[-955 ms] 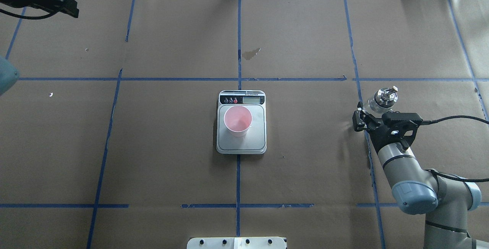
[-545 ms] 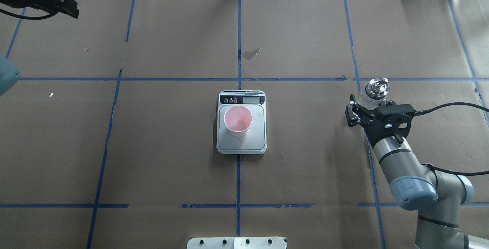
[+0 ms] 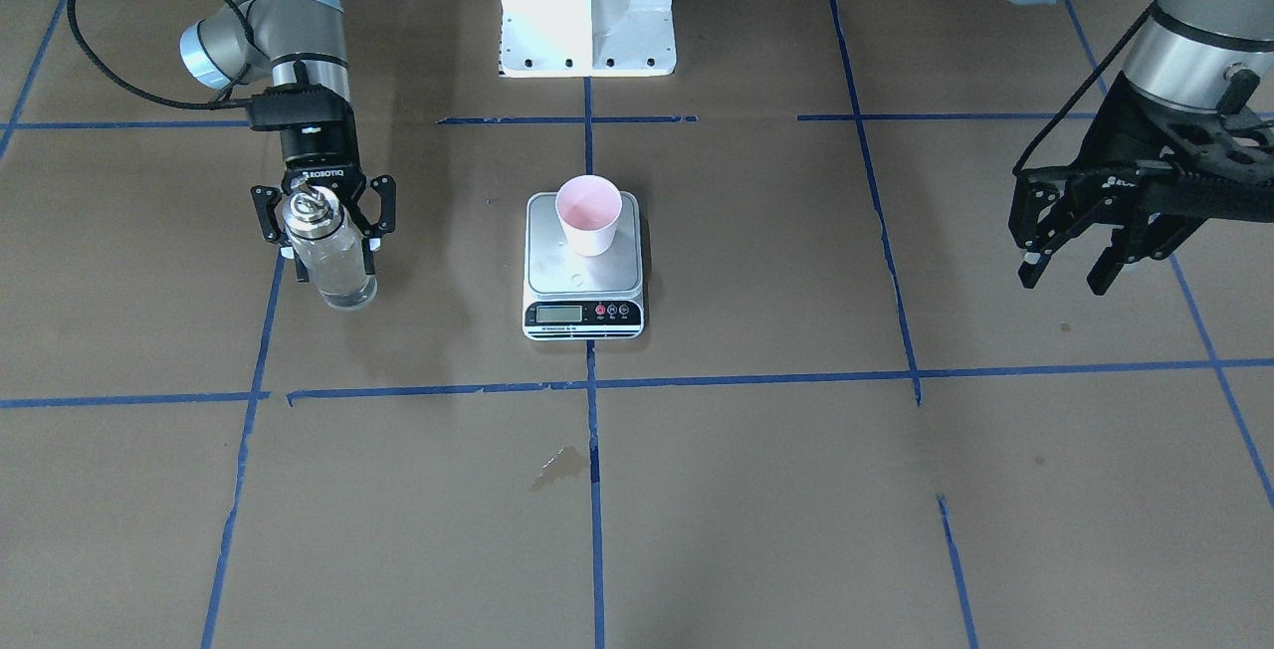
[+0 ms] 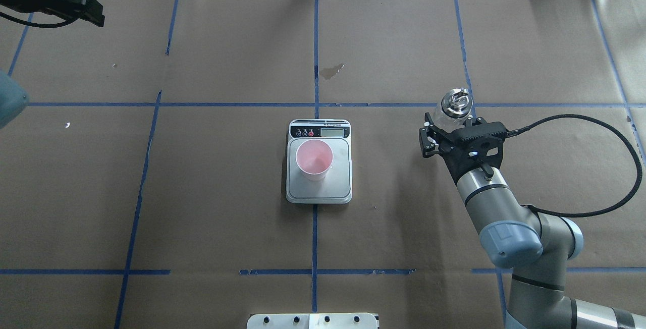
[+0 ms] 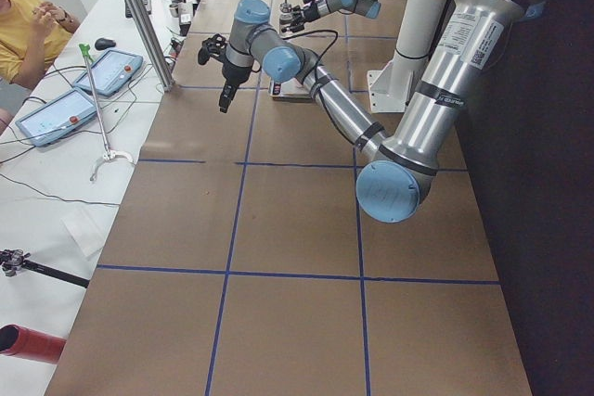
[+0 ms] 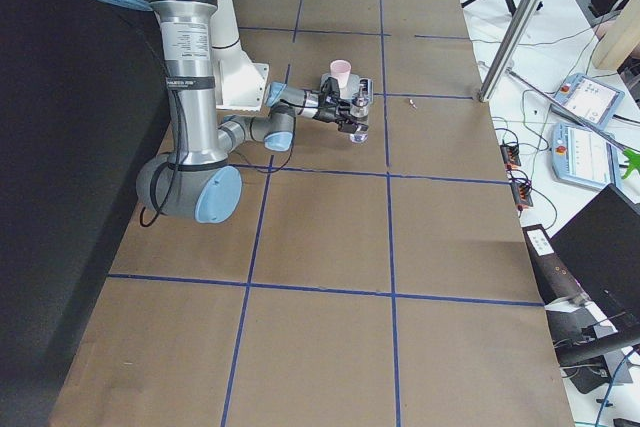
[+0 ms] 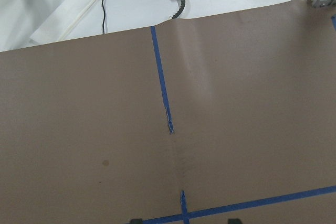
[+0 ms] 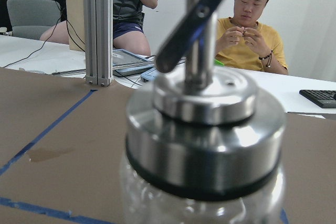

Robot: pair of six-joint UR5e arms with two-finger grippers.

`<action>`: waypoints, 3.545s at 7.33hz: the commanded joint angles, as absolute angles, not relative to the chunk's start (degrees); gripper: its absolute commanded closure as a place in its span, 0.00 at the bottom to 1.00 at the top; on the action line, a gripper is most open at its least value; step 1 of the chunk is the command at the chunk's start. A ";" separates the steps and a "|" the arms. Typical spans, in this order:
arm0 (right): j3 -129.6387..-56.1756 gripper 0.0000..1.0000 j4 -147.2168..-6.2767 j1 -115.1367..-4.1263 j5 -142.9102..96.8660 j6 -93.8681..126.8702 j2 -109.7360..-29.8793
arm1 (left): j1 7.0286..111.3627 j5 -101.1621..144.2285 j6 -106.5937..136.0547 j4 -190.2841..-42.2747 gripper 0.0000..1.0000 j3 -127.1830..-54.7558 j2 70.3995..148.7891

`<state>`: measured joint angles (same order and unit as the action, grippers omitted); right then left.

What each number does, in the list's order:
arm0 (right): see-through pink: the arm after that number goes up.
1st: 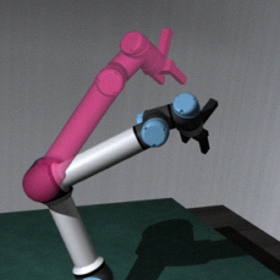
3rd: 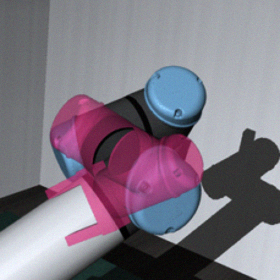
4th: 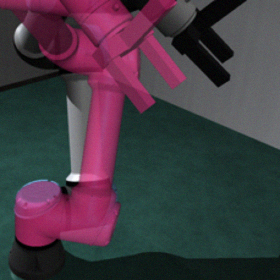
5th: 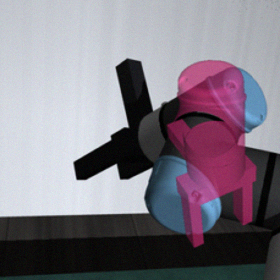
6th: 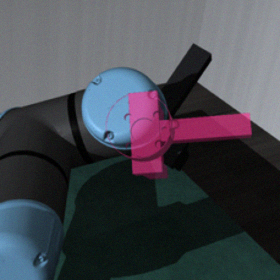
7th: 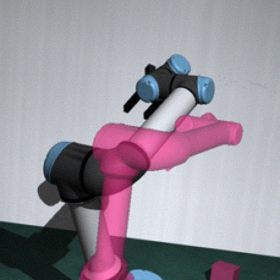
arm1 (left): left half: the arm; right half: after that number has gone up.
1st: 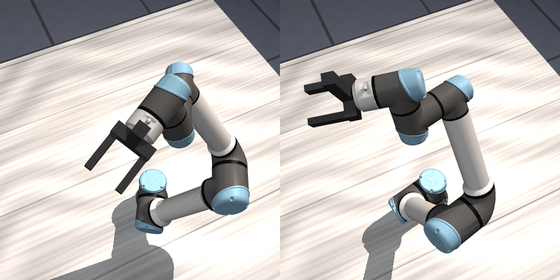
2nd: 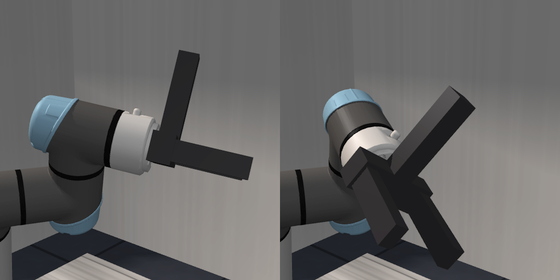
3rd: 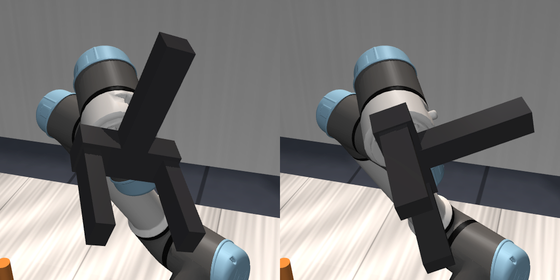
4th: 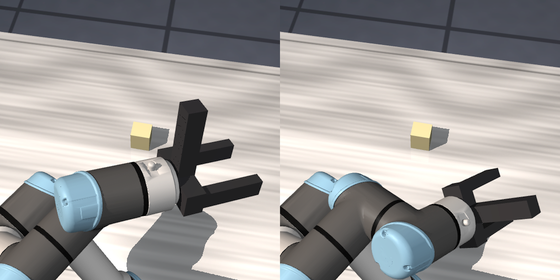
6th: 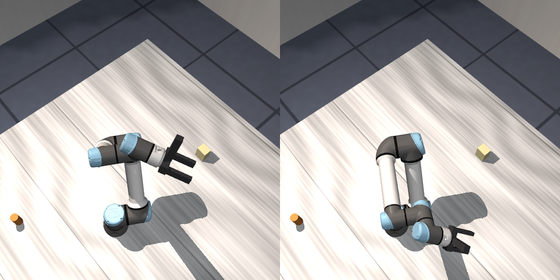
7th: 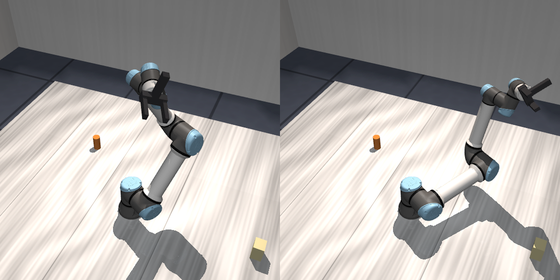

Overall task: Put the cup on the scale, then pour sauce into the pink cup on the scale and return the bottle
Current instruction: 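Lift the glass bottle with the right gripper and carry it over the cup, then tilt the bottle spout down into the pink cup with the right gripper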

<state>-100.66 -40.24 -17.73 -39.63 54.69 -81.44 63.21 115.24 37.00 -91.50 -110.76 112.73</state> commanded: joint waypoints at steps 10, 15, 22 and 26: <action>-104.14 1.00 -76.42 -15.74 -38.46 28.37 -64.69 | 63.19 115.49 37.00 -91.41 0.36 -110.30 112.59; -103.36 1.00 -84.81 -11.60 -27.98 2.19 -63.99 | 63.11 115.58 37.00 -91.41 0.35 -110.30 112.59; -101.95 1.00 -85.43 -10.81 -22.06 -8.61 -63.37 | 63.11 115.66 37.09 -91.41 0.35 -110.48 112.59; -100.81 1.00 -85.52 -10.90 -18.64 -15.89 -63.37 | 63.11 115.75 37.09 -91.41 0.34 -110.48 112.59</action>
<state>-100.87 -85.51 -10.84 -19.45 -13.62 -63.37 63.10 115.75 37.15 -91.39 -110.48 112.59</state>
